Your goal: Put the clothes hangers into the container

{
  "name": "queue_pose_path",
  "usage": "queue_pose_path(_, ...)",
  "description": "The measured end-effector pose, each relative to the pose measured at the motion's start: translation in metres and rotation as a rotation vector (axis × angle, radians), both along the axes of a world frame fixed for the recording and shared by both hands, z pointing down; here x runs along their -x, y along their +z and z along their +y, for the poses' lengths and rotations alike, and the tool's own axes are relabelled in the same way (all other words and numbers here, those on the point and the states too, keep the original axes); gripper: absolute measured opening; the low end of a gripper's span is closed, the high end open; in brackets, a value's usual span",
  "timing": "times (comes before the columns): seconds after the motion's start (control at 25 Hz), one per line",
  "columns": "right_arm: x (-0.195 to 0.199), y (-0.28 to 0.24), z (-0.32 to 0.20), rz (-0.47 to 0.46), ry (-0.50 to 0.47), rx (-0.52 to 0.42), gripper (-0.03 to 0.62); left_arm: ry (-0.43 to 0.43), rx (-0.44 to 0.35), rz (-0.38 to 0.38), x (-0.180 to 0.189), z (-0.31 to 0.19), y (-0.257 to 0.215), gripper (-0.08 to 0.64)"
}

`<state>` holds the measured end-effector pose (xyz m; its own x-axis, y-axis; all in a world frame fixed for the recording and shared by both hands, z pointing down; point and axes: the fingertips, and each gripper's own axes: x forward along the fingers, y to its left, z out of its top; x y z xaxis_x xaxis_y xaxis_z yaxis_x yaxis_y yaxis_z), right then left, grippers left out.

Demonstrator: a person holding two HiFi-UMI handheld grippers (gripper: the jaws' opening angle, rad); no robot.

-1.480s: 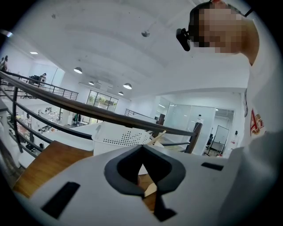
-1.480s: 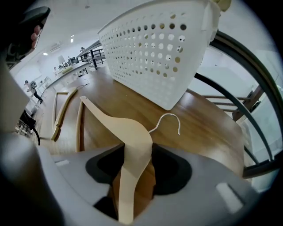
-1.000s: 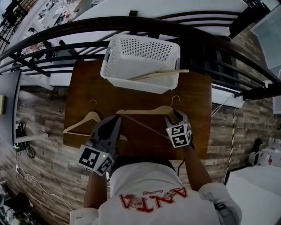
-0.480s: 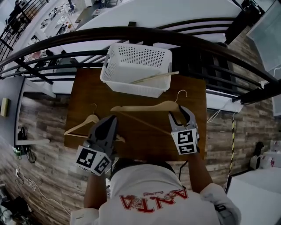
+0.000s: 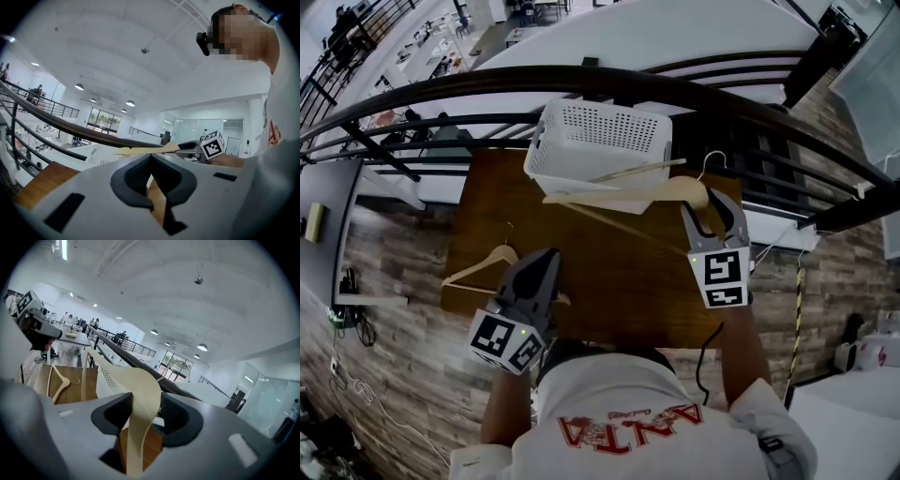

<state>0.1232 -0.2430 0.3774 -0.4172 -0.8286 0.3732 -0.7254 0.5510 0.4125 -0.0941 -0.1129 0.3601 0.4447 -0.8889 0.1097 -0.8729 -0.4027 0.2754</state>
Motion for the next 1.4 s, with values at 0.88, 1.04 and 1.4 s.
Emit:
queue_pose_path(0.88,0.084,-0.059,-0.127,0.509,-0.162,-0.283,0.189,-0.024,0.076,0.053,0.042,-0.016,0.032,0.006)
queue_pose_path(1.04,0.103,-0.038,-0.15,0.593,-0.21,-0.254,0.189,-0.043,0.076,0.056,0.053,-0.027,0.033,0.006)
queue_pose_path(1.4,0.138,0.034,-0.173,0.764,-0.31,-0.138,0.189,-0.098,0.103,0.079,0.08,-0.035,0.05,0.006)
